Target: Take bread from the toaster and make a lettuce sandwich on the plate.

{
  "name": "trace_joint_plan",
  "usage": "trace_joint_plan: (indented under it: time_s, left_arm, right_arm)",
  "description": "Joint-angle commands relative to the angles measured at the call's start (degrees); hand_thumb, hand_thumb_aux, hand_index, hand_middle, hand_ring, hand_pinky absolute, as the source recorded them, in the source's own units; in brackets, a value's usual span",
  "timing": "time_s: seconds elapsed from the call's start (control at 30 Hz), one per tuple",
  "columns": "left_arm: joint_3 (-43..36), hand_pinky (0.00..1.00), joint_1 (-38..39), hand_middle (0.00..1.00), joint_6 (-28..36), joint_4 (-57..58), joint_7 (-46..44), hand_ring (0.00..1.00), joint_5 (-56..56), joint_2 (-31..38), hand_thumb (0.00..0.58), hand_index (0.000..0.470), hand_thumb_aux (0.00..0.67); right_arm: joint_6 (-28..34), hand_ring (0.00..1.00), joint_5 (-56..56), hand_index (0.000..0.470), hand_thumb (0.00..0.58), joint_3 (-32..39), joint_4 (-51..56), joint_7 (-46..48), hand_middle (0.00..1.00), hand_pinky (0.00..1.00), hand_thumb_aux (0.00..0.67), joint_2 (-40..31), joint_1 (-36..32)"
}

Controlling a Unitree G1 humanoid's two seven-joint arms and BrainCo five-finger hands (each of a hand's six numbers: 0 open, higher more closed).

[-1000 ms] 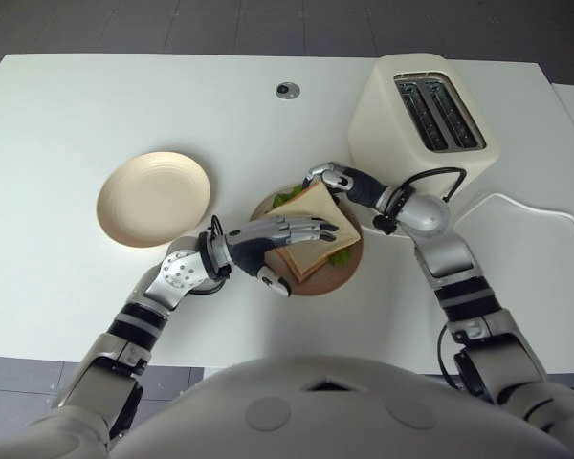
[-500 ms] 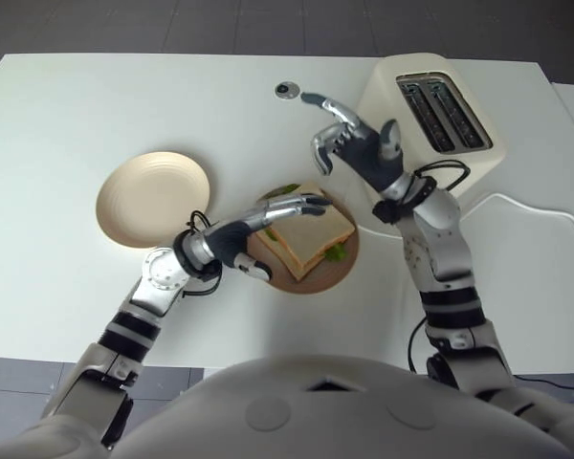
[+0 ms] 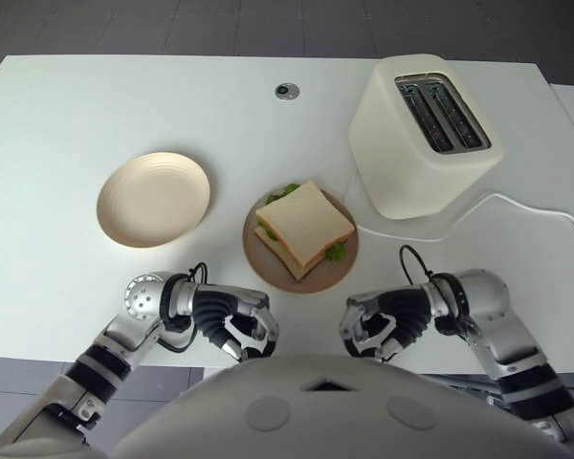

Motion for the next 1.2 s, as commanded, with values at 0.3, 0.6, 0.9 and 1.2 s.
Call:
trace_joint_plan:
  time_s: [0.3,0.6,0.9,1.2]
  left_arm:
    - [8.3,1.0,-6.2,1.0,-0.8,13.9,14.0,1.0,11.0,-11.6,0.546,0.356,0.507]
    - [22.4,0.54,-19.0,0.54,-0.4,25.0,43.1,0.54,20.3,-24.2,0.0,0.0,0.0]
    - [24.3,0.15,-16.4,0.15,-4.8,16.8,43.3,0.15,11.0,-27.7,0.0,0.0,0.0]
    - [24.4,0.0,-12.5,0.0,3.7,0.9,44.1,0.0,0.9,-31.0,0.0,0.0,0.0]
  right_arm:
    - [-8.9,1.0,-26.6,0.47,0.58,5.1,22.3,-27.8,1.0,1.0,0.67,8.7,-14.4]
    - [-15.7,1.0,-36.4,0.47,0.58,5.6,33.8,-53.0,1.0,1.0,0.67,18.6,-24.2]
    - [-22.0,0.0,-23.6,0.0,0.0,-2.5,29.9,-63.4,0.0,0.0,0.0,24.3,-28.0]
    - [-16.4,0.0,-5.8,0.0,0.0,-6.6,13.8,-63.9,0.0,0.0,0.0,29.5,-24.4]
